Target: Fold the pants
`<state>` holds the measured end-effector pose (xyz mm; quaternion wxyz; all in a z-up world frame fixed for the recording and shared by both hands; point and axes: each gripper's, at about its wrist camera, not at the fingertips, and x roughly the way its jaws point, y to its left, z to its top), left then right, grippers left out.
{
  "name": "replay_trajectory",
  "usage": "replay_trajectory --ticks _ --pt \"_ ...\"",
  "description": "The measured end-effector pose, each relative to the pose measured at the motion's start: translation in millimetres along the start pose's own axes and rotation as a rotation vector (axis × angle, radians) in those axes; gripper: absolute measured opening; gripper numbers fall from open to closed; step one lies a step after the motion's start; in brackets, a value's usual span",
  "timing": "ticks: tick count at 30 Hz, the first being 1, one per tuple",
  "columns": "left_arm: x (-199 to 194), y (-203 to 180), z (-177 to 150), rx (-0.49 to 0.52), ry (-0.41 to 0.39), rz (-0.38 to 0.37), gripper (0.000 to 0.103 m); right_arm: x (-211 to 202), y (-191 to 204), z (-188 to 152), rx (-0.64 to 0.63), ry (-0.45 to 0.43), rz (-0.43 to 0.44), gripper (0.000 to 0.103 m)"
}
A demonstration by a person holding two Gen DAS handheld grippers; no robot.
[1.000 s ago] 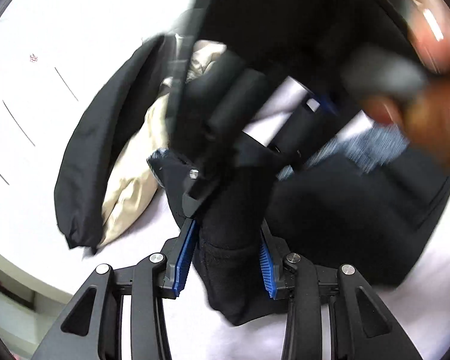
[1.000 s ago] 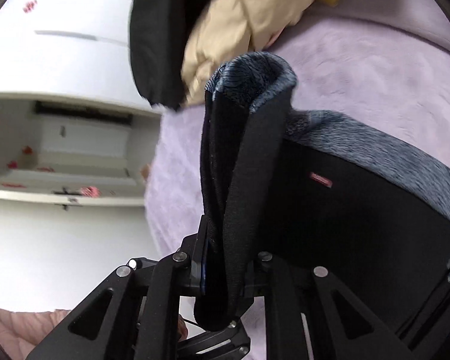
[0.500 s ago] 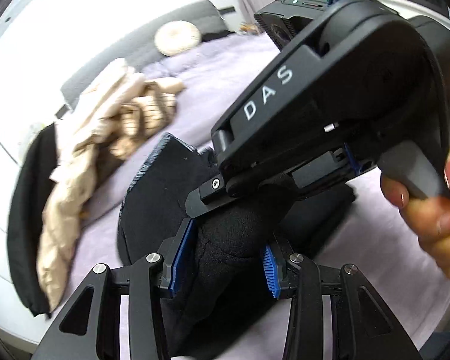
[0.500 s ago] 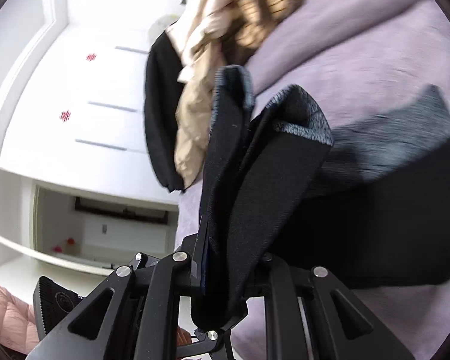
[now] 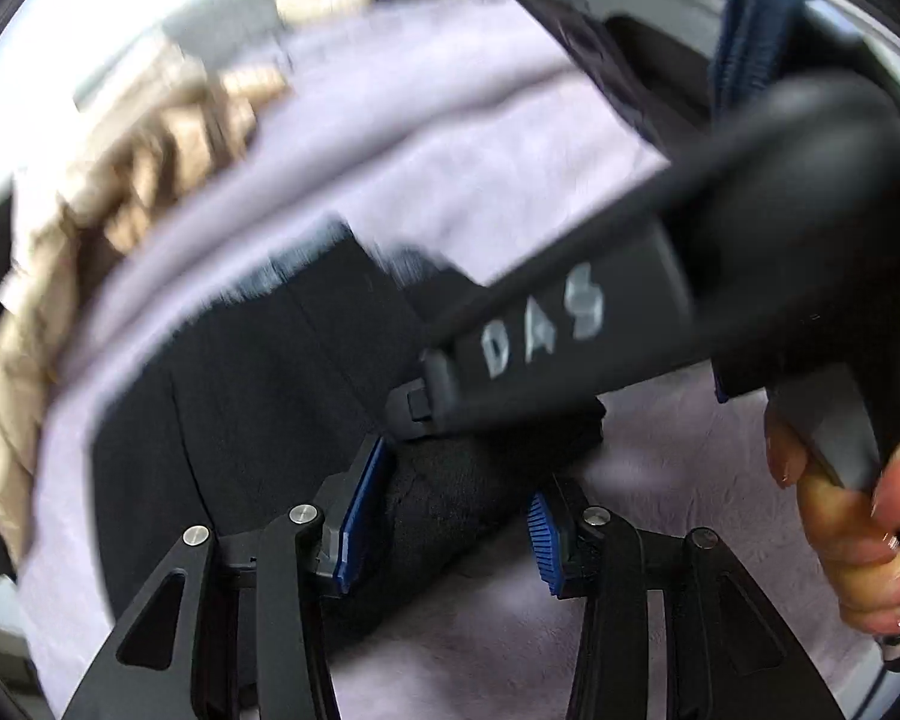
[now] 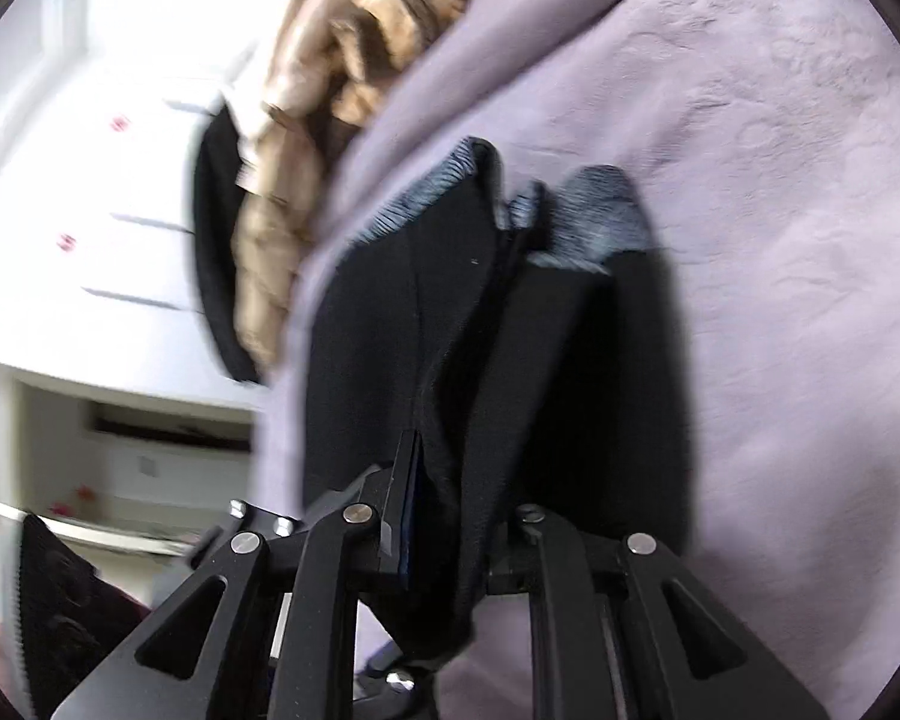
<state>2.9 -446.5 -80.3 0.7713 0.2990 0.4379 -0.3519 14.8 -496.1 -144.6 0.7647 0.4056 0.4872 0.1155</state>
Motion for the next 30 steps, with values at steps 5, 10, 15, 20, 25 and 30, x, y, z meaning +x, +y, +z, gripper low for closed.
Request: replay_trajectory --ticks 5,10,15,20,25,30 --pt "-47.8 40.7 -21.3 -0.062 -0.049 -0.076 0.062 -4.7 13.3 0.9 0.001 -0.043 -0.083 0.026" --pt "-86.4 134.6 -56.6 -0.269 -0.053 -0.083 0.081 -2.0 19.3 -0.4 0.041 -0.053 -0.175 0.026" --pt "-111.2 192.6 -82.4 -0.452 -0.007 0.012 0.081 -6.8 34.2 -3.8 0.037 -0.065 -0.3 0.036" --pt "-136.8 259.1 -111.0 -0.558 -0.063 0.041 0.081 -24.7 45.5 -15.1 0.054 -0.088 -0.439 0.061" --pt "-168.2 294.9 -134.6 -0.616 -0.092 0.062 0.081 -36.7 40.6 -30.8 0.144 -0.091 -0.531 0.061" --pt "-206.1 335.0 -164.6 -0.718 -0.166 0.089 0.081 -57.8 44.5 -42.2 0.182 -0.109 -0.608 0.061"
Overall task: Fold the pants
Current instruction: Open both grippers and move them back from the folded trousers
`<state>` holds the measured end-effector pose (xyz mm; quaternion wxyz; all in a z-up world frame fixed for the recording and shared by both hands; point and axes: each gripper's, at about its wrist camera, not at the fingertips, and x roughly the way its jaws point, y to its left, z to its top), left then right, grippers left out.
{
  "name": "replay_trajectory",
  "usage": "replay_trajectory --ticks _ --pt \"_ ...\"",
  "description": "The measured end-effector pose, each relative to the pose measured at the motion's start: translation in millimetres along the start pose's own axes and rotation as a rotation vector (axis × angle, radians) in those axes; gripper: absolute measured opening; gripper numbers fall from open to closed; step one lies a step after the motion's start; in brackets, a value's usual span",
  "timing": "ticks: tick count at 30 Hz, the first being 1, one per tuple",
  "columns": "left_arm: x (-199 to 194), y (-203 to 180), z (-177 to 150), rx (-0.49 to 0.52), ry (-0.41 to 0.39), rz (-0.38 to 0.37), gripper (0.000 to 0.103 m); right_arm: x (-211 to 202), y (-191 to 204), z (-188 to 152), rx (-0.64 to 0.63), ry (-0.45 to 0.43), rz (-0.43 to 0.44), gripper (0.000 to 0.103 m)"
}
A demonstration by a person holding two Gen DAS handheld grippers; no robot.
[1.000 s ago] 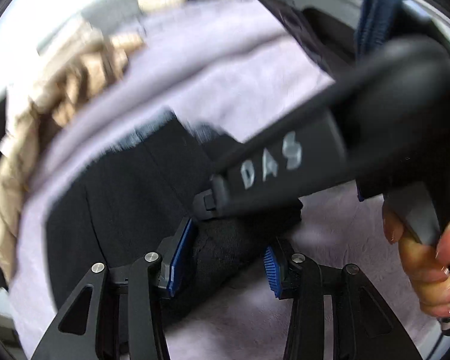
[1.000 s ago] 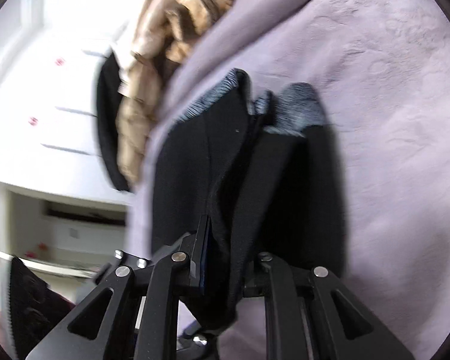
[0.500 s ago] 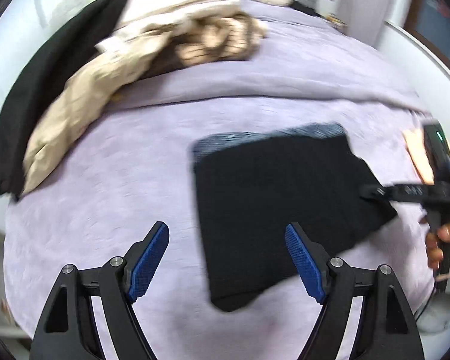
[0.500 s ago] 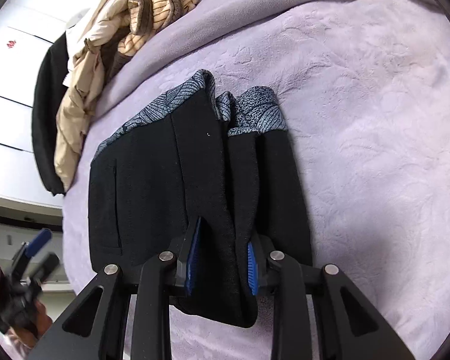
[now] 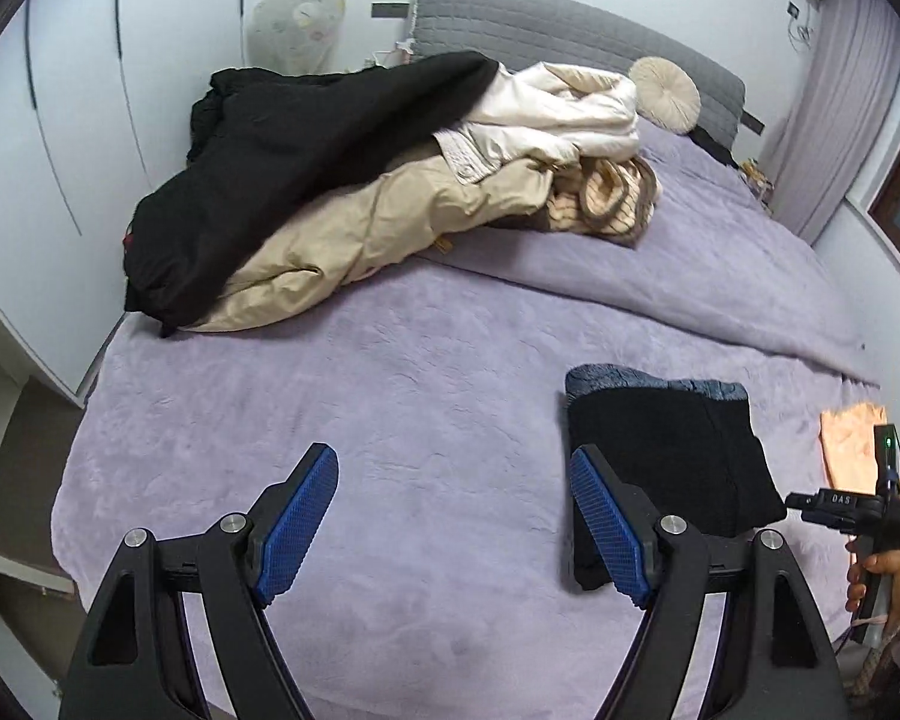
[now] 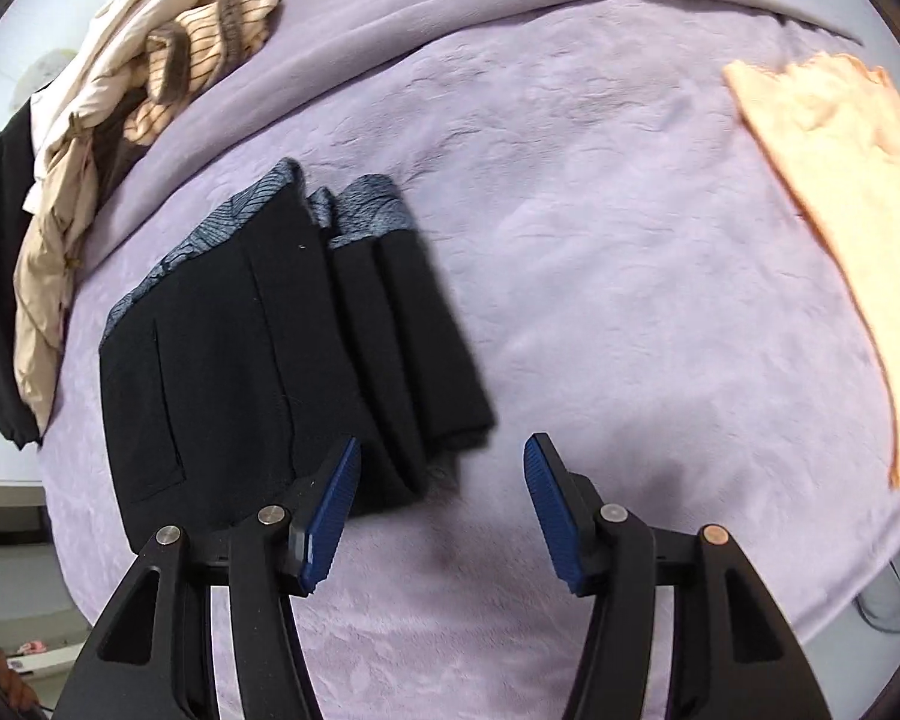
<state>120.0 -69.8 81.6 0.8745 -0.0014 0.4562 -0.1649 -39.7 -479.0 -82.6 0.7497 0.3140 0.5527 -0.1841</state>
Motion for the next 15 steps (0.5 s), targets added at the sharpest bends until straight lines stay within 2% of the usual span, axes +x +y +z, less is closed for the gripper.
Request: replay_trajectory --ticks 5,9,15 --pt "-19.2 38.0 -4.2 -0.079 -0.036 0.05 0.081 -16.6 -7.5 -8.1 0.033 -0.006 -0.033 0.061" --pt "-22.3 51.0 -10.9 -0.102 -0.02 0.066 0.081 -29.1 -10.0 -14.6 0.079 -0.018 0.021 0.061" --pt "-30.6 40.5 -9.4 -0.061 -0.013 0.047 0.081 -52.2 10.6 -20.4 0.047 -0.052 0.111 0.061"
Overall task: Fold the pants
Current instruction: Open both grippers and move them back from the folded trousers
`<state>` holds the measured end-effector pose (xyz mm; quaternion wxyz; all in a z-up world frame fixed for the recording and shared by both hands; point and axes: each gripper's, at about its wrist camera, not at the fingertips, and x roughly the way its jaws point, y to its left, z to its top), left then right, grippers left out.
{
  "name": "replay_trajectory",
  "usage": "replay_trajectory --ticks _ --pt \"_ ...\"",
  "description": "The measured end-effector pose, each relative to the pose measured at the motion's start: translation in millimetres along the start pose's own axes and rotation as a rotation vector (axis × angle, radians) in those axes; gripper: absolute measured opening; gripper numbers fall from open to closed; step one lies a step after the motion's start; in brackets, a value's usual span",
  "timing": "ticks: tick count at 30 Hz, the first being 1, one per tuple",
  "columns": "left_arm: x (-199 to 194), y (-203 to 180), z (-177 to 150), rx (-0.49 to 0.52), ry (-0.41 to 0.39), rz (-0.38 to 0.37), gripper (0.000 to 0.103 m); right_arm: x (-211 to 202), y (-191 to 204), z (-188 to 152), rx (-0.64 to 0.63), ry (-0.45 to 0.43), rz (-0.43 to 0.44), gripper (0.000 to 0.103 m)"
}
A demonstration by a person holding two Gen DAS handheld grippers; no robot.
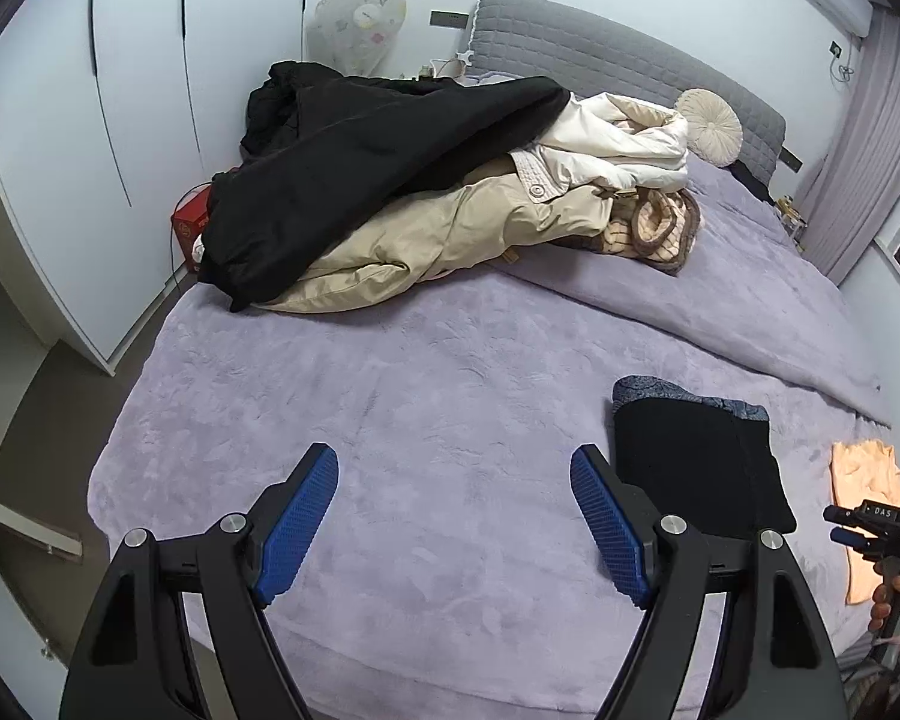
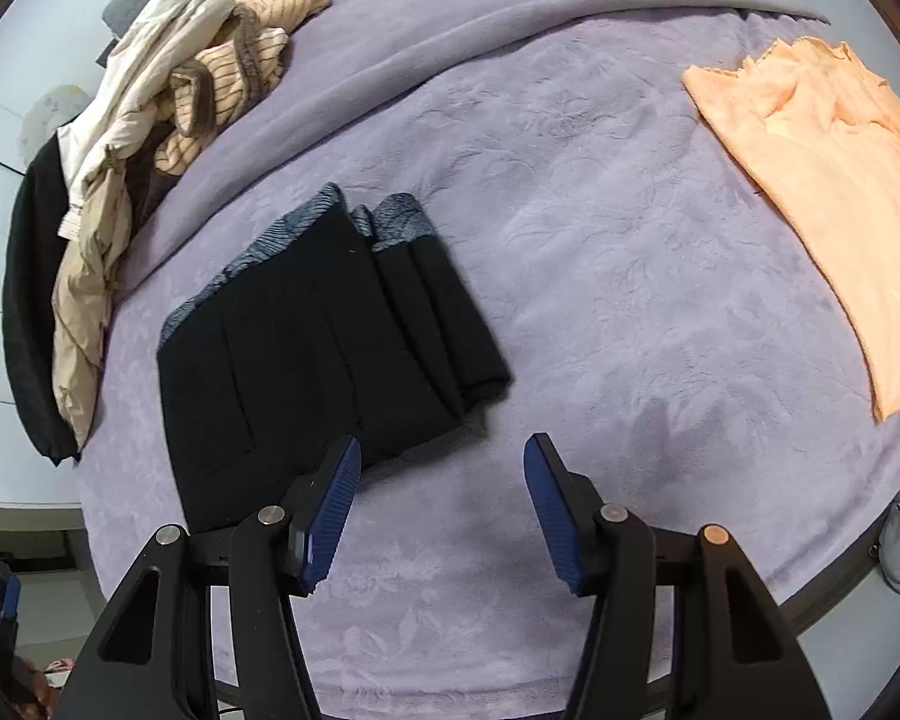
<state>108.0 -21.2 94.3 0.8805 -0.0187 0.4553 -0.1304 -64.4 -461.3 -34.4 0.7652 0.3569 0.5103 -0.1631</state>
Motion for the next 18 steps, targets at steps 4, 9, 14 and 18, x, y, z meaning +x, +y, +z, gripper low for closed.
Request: replay_trajectory --ticks 4,9,14,18 --pt "-5.3 -20.3 5.5 0.037 -0.005 -0.03 0.081 -20.7 16.8 -1.5 -0.027 -0.031 0.085 0.061" --pt "-2.6 -54.2 5.3 0.115 0.013 -0.064 0.081 -42.3 31.3 -7.2 -0.075 -0.064 0.181 0.072" --pt "20.3 -83.1 -2.0 0.168 0.075 -0.06 0.081 -42.1 29.1 -12.8 -0.089 -0.06 0.221 0.079" --pt "59.6 -104.1 -14.2 0.19 0.17 -0.031 0.081 -20.4 16.3 -15.3 -0.097 -0.002 0.212 0.079"
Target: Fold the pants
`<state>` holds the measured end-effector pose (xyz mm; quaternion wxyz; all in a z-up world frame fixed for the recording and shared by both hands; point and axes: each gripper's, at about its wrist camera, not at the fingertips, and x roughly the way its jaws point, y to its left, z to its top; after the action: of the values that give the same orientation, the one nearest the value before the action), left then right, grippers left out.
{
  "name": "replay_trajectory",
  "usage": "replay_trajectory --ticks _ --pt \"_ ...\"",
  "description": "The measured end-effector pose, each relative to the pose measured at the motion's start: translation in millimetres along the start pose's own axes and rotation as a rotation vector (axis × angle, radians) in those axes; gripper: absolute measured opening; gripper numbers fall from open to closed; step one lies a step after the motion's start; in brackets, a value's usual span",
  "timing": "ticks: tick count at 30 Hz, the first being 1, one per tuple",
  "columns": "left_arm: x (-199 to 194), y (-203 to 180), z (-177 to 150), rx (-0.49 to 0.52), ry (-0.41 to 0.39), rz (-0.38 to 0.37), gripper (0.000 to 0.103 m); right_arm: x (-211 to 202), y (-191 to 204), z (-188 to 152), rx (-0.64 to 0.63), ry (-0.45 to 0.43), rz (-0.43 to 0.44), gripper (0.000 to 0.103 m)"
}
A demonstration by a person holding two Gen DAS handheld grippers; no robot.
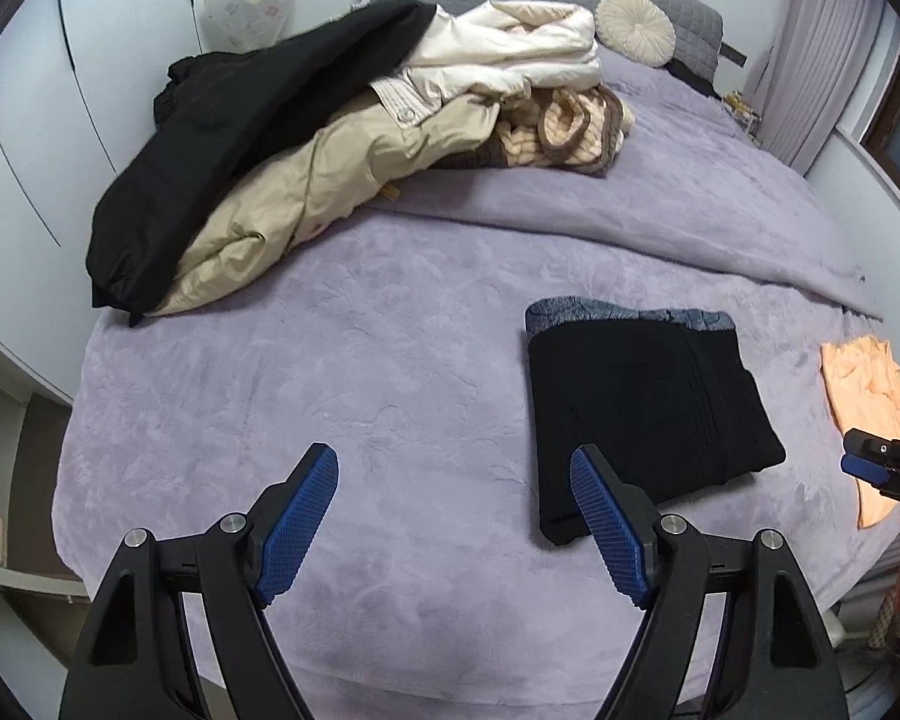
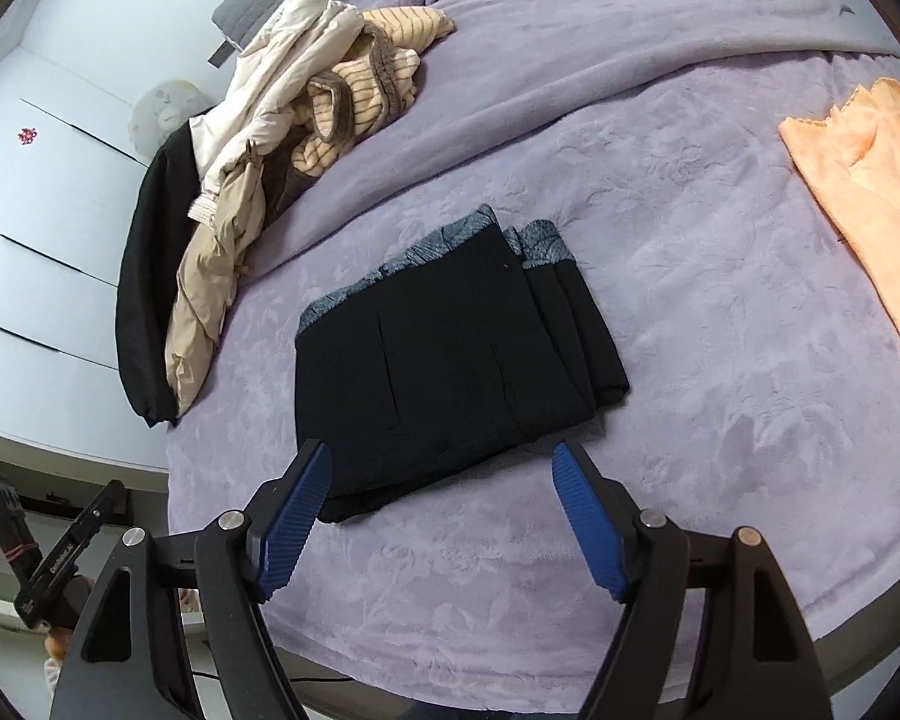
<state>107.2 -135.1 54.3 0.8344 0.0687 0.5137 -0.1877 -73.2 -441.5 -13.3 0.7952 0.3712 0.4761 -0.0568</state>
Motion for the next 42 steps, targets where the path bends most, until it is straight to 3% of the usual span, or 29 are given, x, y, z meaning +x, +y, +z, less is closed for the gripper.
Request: replay_trajectory --ticks 7,14,17,19,20,22,27,31,34,42 --pt "78.1 -35.2 8.5 0.001 0.139 0.068 0.081 45.0 -43.2 26.5 0.061 0.079 -0.03 0.079" --pt "141.1 -69.6 40.4 -0.021 0.153 0.129 0.081 99.9 -34.7 112.7 -0.051 0.095 -0.018 0.079" --pt "163.8 -74.0 49.2 -0.05 0.165 0.138 0.081 133.7 -29.4 139.9 -0.084 0.13 -0.007 0.075" --pt "175.1 -76.0 49.6 -0.064 0.173 0.14 0.081 158.3 -29.8 149.6 -0.085 0.186 0.022 0.061" --pt "177.8 -77.4 48.9 -0.069 0.173 0.142 0.081 164.9 -30.0 149.5 -0.089 0.212 0.028 0.027" --pt "179.9 -82.3 46.0 -0.072 0.168 0.139 0.081 163.9 -28.7 148.3 -0.117 0.215 0.021 0.023" --pt "184.6 -97.2 38.5 -0.055 0.181 0.098 0.081 159.4 -36.3 143.1 -0.216 0.238 -0.045 0.016" --pt "183.7 -98.2 39.8 -0.054 0.195 0.108 0.081 152.5 -43.9 140.8 -0.206 0.225 -0.053 0.016" --pt "185.0 -96.9 42.1 -0.051 0.218 0.121 0.081 140.9 -48.2 136.5 -0.241 0.215 -0.127 0.016" --pt "187.1 -98.1 42.6 -0.029 0.221 0.131 0.081 112.5 -74.0 114.4 -0.15 0.236 -0.086 0.017"
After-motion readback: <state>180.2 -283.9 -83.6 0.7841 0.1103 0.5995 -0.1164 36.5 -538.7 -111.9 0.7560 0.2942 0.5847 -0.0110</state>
